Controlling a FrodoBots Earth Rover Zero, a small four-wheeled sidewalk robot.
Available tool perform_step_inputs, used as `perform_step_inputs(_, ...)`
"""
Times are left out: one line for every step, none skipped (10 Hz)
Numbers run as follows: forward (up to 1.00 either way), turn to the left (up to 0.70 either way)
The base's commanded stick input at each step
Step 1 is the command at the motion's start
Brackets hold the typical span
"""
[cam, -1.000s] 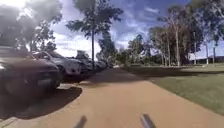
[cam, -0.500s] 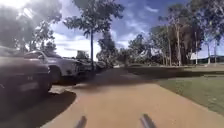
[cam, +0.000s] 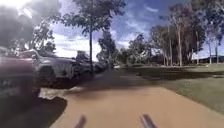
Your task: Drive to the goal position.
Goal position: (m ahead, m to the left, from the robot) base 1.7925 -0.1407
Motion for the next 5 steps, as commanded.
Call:
perform_step_inputs(1.00, 0.00)
perform_step_inputs(1.00, 0.00)
perform_step_inputs(1.00, 0.00)
perform_step_inputs(1.00, 0.00)
perform_step_inputs(1.00, 0.00)
